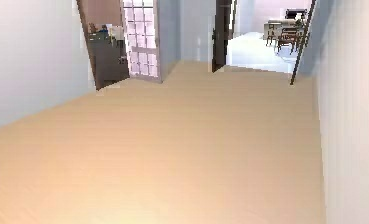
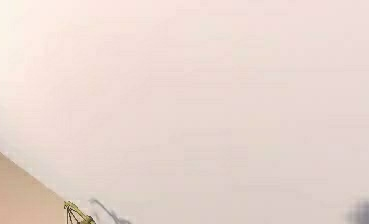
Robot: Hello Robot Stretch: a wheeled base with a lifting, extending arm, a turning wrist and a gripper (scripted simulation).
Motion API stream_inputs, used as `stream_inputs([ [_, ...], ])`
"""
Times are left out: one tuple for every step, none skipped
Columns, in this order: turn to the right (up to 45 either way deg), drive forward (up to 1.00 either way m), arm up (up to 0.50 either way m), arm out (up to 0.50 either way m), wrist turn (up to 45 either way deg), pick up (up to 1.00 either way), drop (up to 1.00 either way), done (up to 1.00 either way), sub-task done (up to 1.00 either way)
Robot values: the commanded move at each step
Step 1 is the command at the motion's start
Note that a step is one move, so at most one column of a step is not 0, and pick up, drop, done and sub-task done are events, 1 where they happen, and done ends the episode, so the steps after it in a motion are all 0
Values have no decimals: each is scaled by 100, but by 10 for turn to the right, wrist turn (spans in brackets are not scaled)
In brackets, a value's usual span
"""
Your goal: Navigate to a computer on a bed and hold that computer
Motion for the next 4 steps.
stream_inputs([
  [-180, 0, 0, 0, 0, 0, 0, 0, 0],
  [0, 100, 0, 0, 0, 0, 0, 0, 0],
  [0, 100, 0, 0, 0, 0, 0, 0, 0],
  [0, 100, 0, 0, 0, 0, 0, 0, 0],
])
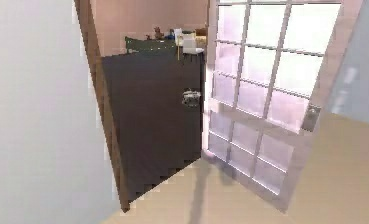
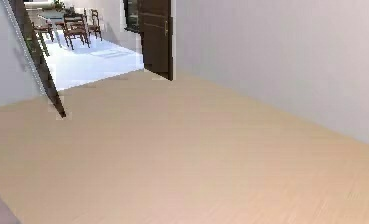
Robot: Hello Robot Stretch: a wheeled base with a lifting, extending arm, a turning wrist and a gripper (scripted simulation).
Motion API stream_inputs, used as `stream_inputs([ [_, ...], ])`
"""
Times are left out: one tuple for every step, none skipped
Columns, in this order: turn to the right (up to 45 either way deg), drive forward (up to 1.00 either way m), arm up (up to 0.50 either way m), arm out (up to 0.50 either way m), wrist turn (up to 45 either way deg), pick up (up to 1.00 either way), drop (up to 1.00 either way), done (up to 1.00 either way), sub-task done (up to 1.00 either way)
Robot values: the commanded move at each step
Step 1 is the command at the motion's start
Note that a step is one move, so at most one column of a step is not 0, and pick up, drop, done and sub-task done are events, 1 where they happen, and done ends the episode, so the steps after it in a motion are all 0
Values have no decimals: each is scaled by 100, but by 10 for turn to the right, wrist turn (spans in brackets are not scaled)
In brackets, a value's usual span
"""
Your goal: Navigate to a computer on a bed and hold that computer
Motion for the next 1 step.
stream_inputs([
  [0, 100, 0, 0, 0, 0, 0, 0, 0],
])
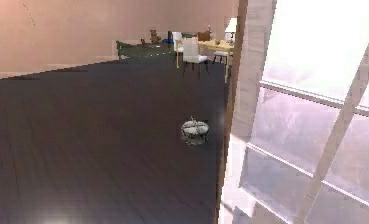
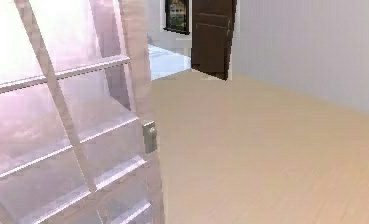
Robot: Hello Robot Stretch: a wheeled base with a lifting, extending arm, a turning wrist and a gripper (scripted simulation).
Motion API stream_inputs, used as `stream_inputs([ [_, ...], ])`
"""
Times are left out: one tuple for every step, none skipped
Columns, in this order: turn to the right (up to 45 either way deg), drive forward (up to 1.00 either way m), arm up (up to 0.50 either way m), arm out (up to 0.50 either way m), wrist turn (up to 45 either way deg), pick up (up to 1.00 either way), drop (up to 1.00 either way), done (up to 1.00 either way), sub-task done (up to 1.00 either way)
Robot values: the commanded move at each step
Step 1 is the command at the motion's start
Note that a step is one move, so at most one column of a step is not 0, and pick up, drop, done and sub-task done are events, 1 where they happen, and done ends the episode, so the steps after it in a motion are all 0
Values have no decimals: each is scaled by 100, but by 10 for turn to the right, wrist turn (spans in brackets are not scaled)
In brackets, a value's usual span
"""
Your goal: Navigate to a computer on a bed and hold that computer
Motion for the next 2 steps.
stream_inputs([
  [-60, 0, 0, 0, 0, 0, 0, 0, 0],
  [0, 20, 0, 0, 0, 0, 0, 0, 0],
])
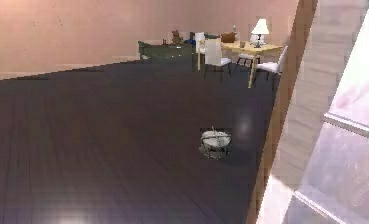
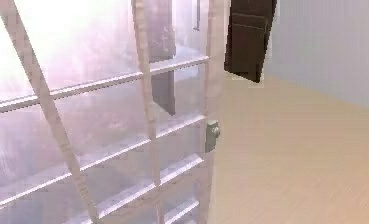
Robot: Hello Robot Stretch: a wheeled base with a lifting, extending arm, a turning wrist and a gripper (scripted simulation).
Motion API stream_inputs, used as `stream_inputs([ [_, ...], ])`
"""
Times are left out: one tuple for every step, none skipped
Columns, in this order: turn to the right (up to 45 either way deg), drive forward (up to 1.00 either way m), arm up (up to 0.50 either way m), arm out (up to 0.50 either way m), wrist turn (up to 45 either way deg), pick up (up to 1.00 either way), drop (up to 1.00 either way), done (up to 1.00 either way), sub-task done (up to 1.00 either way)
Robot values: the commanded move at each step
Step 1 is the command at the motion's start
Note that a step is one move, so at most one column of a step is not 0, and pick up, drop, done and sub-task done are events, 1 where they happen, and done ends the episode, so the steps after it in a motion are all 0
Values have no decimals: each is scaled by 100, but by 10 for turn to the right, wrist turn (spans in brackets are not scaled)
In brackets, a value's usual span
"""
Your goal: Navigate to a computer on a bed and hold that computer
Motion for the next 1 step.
stream_inputs([
  [0, 55, 0, 0, 0, 0, 0, 0, 0],
])
